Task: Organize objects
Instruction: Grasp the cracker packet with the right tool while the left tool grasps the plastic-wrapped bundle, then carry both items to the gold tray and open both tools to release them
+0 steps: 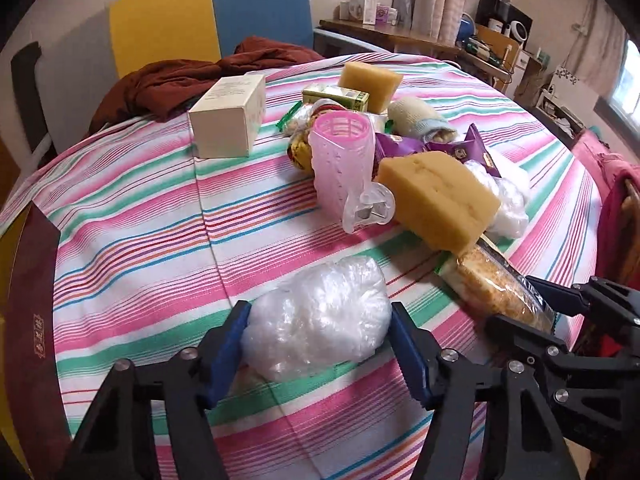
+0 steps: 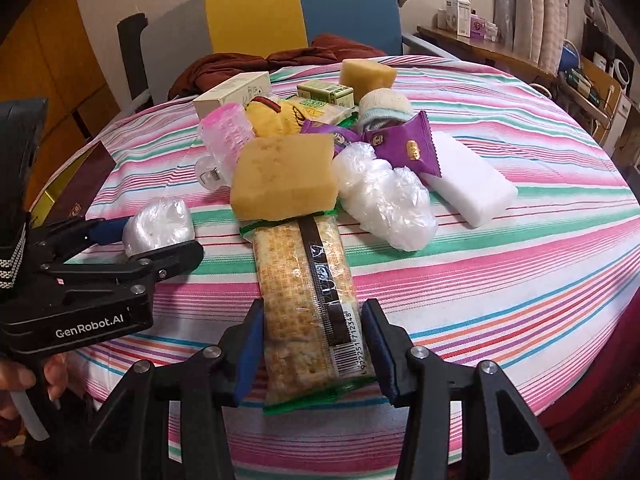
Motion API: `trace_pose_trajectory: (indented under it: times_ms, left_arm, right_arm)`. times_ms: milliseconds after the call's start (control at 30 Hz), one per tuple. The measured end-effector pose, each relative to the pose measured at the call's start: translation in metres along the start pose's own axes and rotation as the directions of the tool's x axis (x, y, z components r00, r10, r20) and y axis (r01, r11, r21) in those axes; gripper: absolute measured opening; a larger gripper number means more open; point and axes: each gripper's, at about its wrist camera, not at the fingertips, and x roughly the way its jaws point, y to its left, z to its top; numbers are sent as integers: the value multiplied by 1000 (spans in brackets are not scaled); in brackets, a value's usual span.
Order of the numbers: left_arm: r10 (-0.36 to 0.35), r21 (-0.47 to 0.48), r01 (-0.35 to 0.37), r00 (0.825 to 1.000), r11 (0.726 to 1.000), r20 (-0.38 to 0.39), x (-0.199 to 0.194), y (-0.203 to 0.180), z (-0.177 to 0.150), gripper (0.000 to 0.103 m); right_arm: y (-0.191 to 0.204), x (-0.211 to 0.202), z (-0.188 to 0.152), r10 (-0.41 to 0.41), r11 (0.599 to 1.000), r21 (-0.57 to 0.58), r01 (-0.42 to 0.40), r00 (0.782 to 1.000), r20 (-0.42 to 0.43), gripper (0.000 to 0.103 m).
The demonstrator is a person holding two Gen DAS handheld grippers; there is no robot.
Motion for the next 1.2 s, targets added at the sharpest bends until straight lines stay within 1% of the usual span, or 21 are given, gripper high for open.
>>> trace_pose_trajectory:
  times_ms: [133,233,433,700,967,1100,1200]
  left_arm:
    - [-20,6,20,1000,1000,20,-3,2,-4,66]
    - [-55,-39,57,998,998,35,-6,10,-7,65]
    - [-84,-72,88,995,993,61,-15,21,-15,62]
    - [-98,-98,103,993,990,61,-31,38,-28,62]
    - [-108,-85,118,988,989,112,-64,52,-39,62]
    - [-114,-113,129,984,985,136,-80,65,-45,62]
    - [-104,-133,124,983,983,149,-93,76,-49,62]
  right_arm:
    - [3,0,-1,-21,1000,-18,21,1000,6,49]
    - [6,1,-1,-33,999,-30,33,999,5,48]
    - [8,0,0,-26,1000,-11,26,1000,-3,47]
    - [20,-5,-2,70,997,32,-69,997,-37,46]
    - [39,-6,-1,157,986,67,-153,985,-69,46]
    - [53,-7,-2,193,979,82,-187,978,-79,46]
    - [67,-10,0,225,973,76,-219,971,-78,46]
